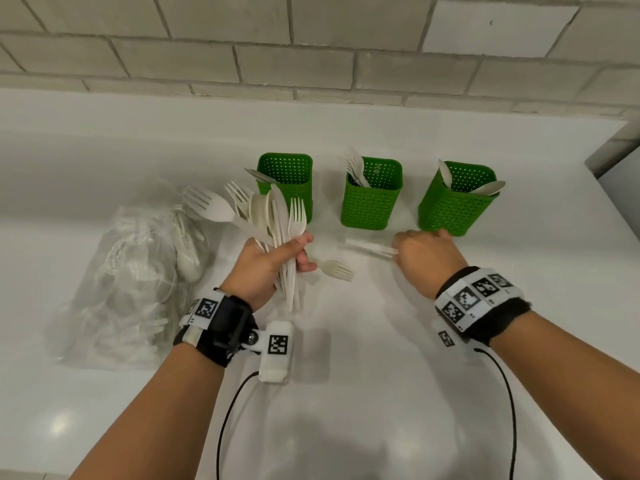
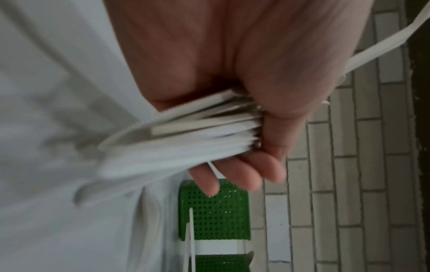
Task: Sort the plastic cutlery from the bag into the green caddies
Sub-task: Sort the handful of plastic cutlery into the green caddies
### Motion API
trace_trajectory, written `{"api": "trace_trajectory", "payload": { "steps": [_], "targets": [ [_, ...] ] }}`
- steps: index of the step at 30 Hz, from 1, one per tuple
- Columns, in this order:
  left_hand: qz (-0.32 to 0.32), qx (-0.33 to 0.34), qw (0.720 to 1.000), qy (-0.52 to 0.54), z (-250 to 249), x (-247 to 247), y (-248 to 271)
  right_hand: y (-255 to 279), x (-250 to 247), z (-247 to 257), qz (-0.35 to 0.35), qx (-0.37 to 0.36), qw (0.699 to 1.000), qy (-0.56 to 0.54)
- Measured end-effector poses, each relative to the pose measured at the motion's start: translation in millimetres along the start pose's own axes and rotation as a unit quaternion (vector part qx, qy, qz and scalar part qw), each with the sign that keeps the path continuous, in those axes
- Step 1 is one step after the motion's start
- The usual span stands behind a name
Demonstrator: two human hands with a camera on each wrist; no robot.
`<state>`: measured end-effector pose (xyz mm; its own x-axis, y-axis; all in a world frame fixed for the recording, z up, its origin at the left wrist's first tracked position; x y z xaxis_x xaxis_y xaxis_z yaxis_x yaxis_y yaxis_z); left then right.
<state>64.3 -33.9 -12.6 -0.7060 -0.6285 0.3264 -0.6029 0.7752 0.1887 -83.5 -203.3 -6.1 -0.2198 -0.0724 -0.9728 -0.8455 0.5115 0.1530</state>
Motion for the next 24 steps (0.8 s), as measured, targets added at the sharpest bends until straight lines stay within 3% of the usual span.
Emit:
{"api": "trace_trajectory", "payload": {
  "steps": [3,7,10,13,16,21,24],
  "targets": [
    [0.017,-0.02,0.998,0.055,-2.8,2.4,-4.4,4.8,-32.8,-12.0,-0.052,-0.013,0.998,-0.044],
    [0.021,-0.069,0.993,0.098,4.3,15.8,-3.6,24.6,-83.1,16.2,-0.131,-0.144,0.974,-0.118],
    [0.054,-0.129,0.985,0.103,17.4,34.8,7.3,49.3,-99.4,54.5,-0.2,-0.268,0.94,-0.074],
    [0.12,-0.176,0.975,0.059,29.8,55.4,25.3,60.2,-91.7,80.9,-0.228,-0.34,0.913,0.005],
    [0.135,-0.173,0.974,0.058,33.5,57.7,34.2,58.1,-93.1,88.6,-0.255,-0.359,0.898,0.024],
    [0.148,-0.1,0.98,0.093,30.1,32.3,35.9,49.9,-98.6,109.3,-0.298,-0.38,0.875,-0.005],
    [0.102,-0.076,0.99,0.061,27.0,7.1,37.2,36.3,-99.8,111.5,-0.292,-0.337,0.893,-0.062]
  ]
}}
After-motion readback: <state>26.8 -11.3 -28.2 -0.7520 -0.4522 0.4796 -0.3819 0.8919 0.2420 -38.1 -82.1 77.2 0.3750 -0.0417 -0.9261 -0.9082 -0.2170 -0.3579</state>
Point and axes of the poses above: each hand's wrist, its own y-axis away from the middle knuckle, its own x-axis out of the palm, z = x × y, the point moved 8 cm from there along -y, towards the middle knuckle, and after that the axes turned 2 degrees about y, right-handed, at the moved point
